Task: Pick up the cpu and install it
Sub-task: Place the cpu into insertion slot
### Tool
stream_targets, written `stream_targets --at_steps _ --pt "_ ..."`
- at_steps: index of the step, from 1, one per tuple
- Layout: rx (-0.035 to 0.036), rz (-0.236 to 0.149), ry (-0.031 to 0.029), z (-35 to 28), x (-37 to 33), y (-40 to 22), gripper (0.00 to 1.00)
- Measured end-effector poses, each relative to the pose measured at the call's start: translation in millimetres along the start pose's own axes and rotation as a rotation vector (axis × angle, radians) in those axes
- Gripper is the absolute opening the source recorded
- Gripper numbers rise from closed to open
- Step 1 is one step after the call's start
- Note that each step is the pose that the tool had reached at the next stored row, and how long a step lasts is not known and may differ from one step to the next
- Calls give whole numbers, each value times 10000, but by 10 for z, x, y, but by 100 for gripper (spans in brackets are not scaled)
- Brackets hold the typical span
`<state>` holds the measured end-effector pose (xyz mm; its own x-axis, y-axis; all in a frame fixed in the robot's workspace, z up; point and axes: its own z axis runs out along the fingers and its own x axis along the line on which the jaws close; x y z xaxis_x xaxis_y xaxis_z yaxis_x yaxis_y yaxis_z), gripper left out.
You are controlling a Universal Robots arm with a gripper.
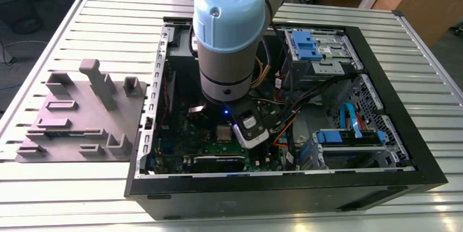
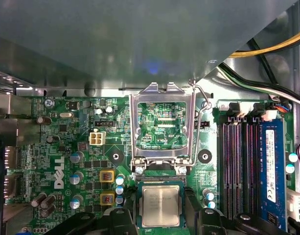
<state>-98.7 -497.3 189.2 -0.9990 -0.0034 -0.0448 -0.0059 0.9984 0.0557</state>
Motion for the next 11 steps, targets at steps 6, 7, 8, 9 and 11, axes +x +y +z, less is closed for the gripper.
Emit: stream_targets --at_steps 6,7,8,9,11 --pt "1 0 1 5 0 0 48" --pt "1 0 0 6 0 0 48" --pt "0 0 0 6 0 0 48" --pt "0 0 0 6 0 0 48" --pt "-4 0 -2 4 0 1 48"
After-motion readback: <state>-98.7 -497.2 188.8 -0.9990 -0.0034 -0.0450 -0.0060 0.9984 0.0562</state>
